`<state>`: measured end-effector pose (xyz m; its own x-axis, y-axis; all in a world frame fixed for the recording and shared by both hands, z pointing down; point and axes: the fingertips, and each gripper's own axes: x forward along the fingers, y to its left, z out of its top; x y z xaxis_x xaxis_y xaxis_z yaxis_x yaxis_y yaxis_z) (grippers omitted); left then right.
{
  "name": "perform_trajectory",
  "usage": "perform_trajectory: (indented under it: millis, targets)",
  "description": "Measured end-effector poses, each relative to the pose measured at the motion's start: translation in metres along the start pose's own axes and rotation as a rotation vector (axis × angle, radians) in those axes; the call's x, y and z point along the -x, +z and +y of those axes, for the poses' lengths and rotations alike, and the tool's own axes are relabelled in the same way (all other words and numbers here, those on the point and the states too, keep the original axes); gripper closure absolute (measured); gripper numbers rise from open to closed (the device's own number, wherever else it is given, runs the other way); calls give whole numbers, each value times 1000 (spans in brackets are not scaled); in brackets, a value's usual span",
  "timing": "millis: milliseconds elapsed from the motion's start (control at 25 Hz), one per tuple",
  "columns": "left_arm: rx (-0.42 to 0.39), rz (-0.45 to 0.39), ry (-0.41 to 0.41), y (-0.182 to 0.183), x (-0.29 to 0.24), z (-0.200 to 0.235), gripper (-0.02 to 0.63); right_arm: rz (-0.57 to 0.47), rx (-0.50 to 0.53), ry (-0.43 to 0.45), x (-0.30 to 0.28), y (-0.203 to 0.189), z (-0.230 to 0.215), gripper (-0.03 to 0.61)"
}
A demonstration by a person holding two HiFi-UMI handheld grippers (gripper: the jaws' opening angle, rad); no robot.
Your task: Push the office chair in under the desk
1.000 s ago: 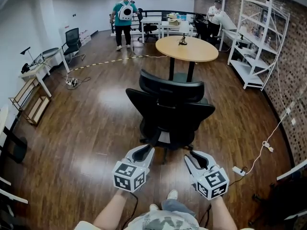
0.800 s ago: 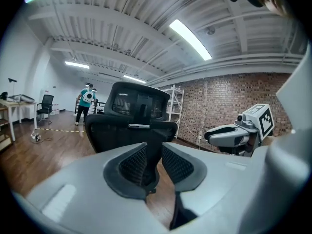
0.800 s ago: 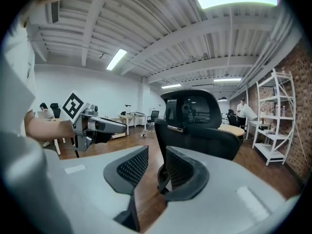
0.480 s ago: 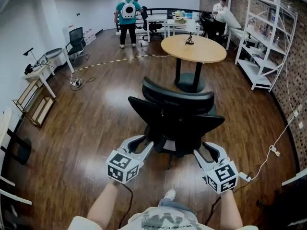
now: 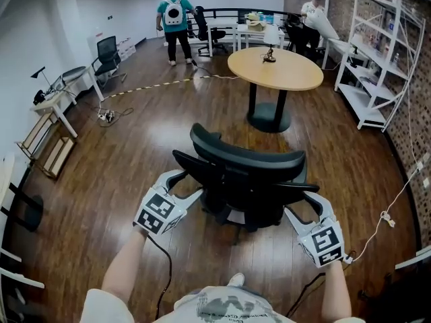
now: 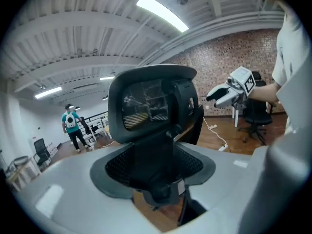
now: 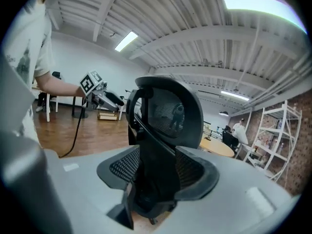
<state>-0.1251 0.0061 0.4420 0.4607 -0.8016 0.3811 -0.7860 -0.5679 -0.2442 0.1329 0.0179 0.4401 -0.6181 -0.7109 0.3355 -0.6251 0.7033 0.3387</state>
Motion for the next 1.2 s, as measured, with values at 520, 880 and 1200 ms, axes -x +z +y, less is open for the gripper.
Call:
perform_trajectory:
  millis: [520,880,1200]
  targets:
    - [-318,215,-19,-37,-47,65,307,231,280,62,-40,-29,-32,287]
    - [-413,295,-169,-53,-66,78,288,362,329,144,-73,-46,-36,261]
    - [-474,312,-275,-57,-74,85,295,415,341,230,-88,-53,-28,306]
